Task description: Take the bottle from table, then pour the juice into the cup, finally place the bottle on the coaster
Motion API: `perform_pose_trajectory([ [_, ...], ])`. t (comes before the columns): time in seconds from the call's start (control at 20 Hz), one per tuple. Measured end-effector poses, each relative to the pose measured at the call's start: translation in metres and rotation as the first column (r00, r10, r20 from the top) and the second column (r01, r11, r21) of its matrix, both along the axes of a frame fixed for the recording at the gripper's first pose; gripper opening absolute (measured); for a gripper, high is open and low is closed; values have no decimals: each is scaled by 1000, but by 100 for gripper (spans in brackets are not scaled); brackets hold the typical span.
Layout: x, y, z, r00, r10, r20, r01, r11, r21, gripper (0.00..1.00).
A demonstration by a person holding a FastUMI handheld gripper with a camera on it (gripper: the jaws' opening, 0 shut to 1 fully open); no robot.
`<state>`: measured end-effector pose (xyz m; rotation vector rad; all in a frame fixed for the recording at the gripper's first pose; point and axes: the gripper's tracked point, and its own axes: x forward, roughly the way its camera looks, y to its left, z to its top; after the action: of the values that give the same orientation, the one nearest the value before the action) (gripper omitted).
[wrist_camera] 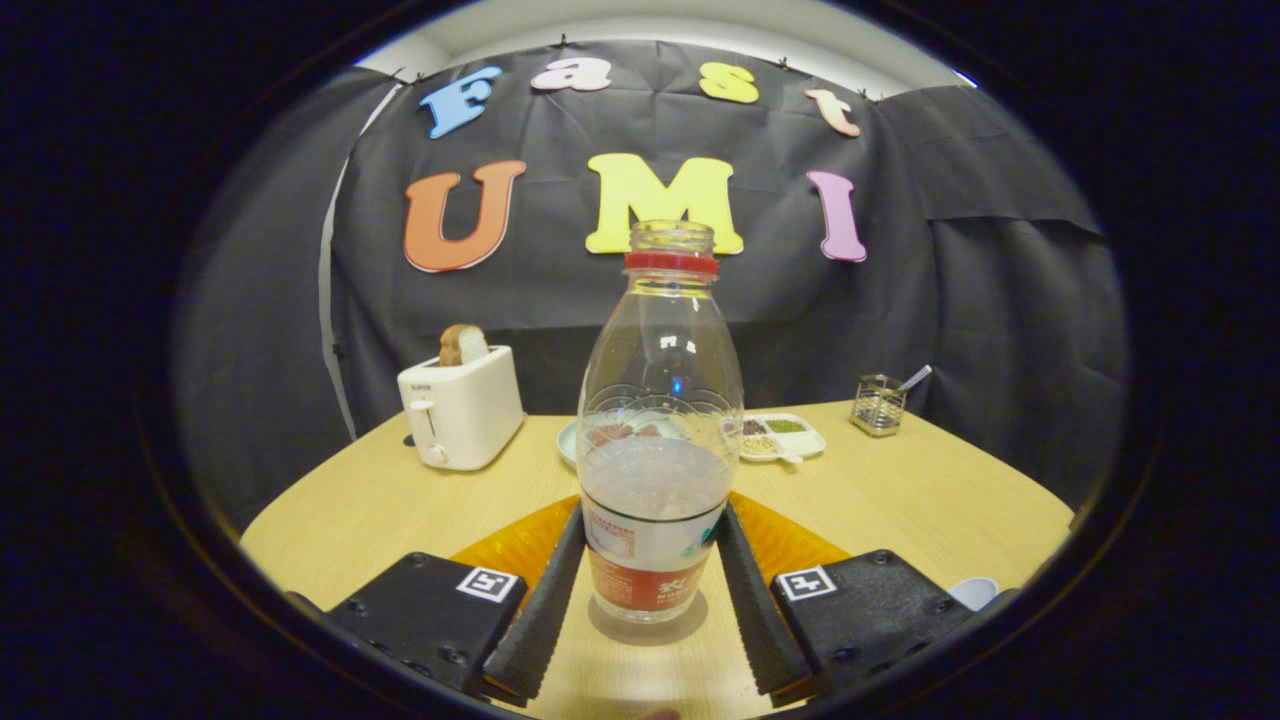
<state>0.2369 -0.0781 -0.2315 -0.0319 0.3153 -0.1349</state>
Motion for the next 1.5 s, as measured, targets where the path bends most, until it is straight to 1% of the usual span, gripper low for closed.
perform_pose_trajectory([
  [0.2,7,1,-19,1000,17,-16,-17,1000,2,80],
  [0.55,11,4,-46,997,40,-65,-42,998,-43,81],
  [0.85,10,7,-41,996,53,-66,-58,996,-69,83],
  [1.0,8,5,-34,997,54,-63,-59,995,-75,100],
  [1.2,0,4,-29,998,36,-59,-40,997,-69,100],
  [1.3,-6,11,-17,999,44,-32,-46,997,-55,100],
  [1.5,-18,13,10,999,38,-14,-39,991,-125,100],
])
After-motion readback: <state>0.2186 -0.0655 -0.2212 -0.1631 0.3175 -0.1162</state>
